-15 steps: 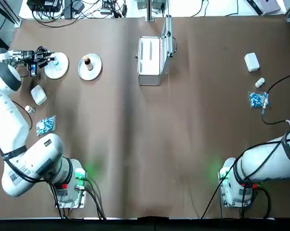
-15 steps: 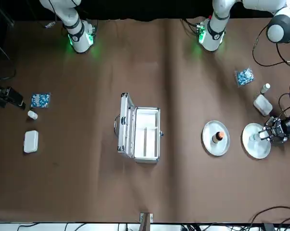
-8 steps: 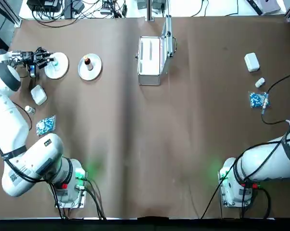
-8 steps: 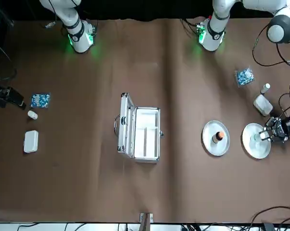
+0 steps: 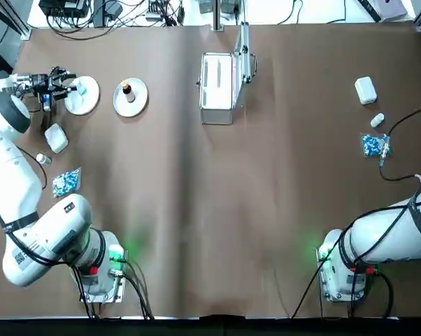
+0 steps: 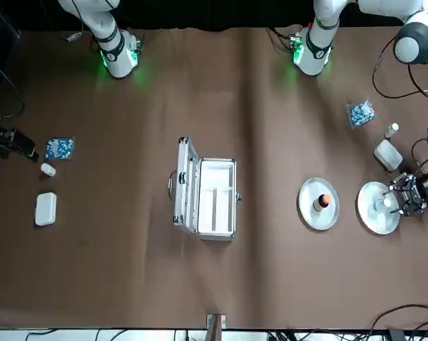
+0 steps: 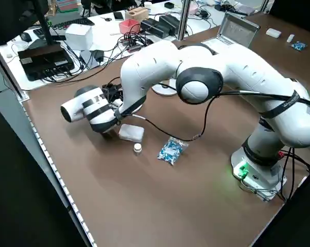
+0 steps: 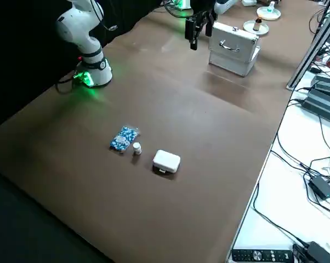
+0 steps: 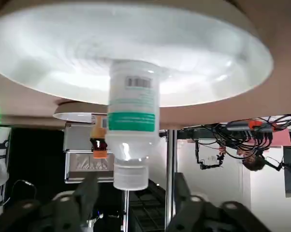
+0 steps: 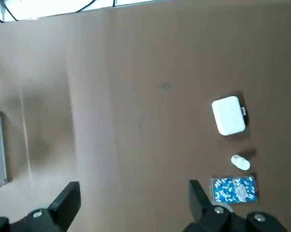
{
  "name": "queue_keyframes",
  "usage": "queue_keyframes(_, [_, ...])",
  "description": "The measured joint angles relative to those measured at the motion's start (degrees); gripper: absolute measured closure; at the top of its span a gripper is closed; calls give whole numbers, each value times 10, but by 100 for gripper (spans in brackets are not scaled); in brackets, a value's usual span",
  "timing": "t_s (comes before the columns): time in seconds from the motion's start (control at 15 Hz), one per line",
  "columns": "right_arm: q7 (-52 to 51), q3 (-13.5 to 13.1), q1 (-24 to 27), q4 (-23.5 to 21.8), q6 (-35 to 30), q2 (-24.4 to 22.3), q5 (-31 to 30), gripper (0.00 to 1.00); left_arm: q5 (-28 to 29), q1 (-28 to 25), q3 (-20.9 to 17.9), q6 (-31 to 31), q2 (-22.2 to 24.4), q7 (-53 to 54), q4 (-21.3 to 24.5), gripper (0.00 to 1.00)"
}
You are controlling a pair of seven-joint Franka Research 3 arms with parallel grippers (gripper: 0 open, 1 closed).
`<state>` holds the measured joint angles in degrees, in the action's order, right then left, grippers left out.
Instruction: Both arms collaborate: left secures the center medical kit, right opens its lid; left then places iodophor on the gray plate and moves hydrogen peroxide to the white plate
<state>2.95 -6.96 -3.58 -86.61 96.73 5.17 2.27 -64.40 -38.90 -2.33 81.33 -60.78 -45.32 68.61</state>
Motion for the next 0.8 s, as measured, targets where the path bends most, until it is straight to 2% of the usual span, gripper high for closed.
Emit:
queue_keyframes(0.2, [0, 0, 0, 0, 0, 0, 0, 1, 0, 2, 0, 6, 8, 0, -12, 4])
queue_keyframes(0.27, [0, 0, 0, 0, 0, 0, 0, 1, 3, 6, 0, 6, 15, 0, -14, 0])
queue_keyframes(0.53, [0, 0, 0, 0, 0, 0, 0, 1, 63, 48, -1, 32, 62, -4, -19, 0])
queue_keyframes(0.8, [0, 0, 0, 0, 0, 0, 0, 1, 140, 128, -1, 53, 122, -30, -20, 0])
